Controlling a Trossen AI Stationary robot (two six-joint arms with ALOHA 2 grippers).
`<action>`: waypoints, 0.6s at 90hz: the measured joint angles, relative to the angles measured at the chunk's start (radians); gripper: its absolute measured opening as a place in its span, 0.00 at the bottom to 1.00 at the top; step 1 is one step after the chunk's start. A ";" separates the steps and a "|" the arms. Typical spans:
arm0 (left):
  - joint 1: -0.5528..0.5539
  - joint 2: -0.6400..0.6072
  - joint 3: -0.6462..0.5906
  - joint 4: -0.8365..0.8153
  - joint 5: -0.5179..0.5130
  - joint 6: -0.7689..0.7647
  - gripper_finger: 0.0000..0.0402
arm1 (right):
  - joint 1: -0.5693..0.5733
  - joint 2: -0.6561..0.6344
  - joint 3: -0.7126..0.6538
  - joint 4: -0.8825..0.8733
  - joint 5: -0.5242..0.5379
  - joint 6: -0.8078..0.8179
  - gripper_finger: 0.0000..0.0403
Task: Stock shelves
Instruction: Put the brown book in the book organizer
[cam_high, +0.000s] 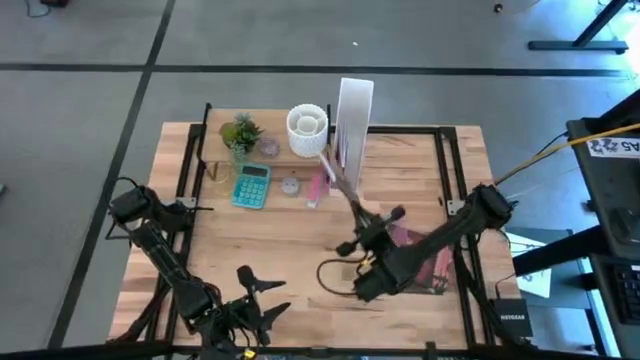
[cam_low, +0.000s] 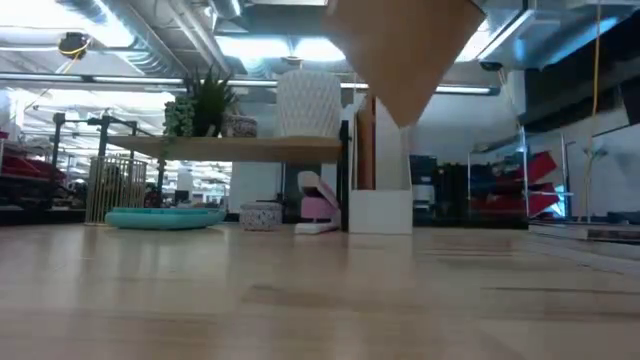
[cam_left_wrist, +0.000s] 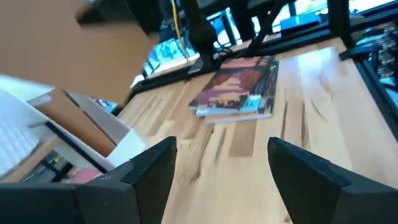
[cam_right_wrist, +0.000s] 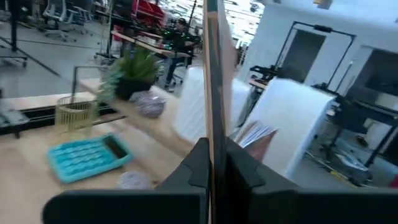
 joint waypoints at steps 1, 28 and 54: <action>0.000 0.000 0.000 -0.002 0.000 -0.001 0.58 | 0.004 -0.008 0.000 -0.005 0.000 -0.001 0.00; 0.008 -0.001 0.000 0.000 0.004 -0.010 0.58 | -0.069 -0.057 -0.005 -0.024 0.004 -0.006 0.00; 0.010 -0.001 0.000 0.000 0.008 -0.013 0.58 | -0.251 -0.051 -0.005 0.023 0.003 -0.006 0.00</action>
